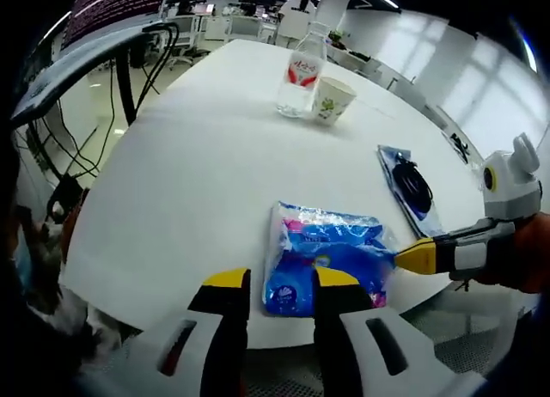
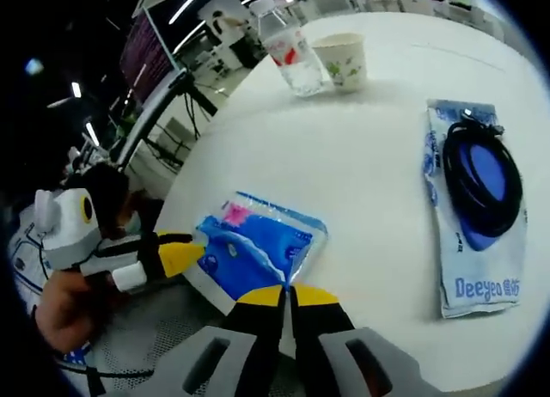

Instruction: Arrange the tabletop items into an orderly group along one side of the table until the central work area is clear of visible clutter.

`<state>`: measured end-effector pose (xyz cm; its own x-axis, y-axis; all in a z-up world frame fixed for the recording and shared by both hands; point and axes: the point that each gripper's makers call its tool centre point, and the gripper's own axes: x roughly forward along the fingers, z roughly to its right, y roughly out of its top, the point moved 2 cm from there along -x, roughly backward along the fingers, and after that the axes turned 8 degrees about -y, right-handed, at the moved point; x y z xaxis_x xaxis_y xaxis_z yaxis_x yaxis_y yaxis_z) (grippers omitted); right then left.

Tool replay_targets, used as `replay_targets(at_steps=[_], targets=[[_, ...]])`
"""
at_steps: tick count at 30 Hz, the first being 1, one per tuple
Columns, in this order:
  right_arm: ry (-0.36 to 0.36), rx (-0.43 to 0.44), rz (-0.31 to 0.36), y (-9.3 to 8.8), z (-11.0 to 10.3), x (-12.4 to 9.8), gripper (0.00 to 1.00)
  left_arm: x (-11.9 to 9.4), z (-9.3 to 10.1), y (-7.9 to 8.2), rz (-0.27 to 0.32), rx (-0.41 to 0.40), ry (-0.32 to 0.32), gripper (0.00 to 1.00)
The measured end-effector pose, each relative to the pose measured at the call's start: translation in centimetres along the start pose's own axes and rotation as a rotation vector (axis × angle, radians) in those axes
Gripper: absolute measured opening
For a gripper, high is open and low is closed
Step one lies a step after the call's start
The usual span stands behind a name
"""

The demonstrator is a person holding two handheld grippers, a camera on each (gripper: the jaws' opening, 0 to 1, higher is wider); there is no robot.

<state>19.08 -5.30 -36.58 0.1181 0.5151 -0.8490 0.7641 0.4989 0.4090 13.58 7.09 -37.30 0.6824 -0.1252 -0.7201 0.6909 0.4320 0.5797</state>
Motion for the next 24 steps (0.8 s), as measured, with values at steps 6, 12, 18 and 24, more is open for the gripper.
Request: replay_targets(at_steps=[6,12,18,24], targets=[[-0.001,-0.02,0.013,-0.2,0.8,-1.4,0.0,0.4,0.1,-0.9,-0.019,-0.006,-0.013,0.19],[0.006,-0.002,0.02,0.1,1.6,-1.5,0.0,1.3,0.9,-1.3,-0.031,-0.006,-0.039,0.07],[0.002,-0.033,0.031,0.1,2.7,-1.1,0.0,1.6,1.5,-1.3,-0.038,-0.024,-0.045,0.01],[0.0,-0.036,0.022,-0.4,3.1,-1.0,0.03,1.6,1.8,-1.3,-0.043,-0.024,-0.031,0.0]])
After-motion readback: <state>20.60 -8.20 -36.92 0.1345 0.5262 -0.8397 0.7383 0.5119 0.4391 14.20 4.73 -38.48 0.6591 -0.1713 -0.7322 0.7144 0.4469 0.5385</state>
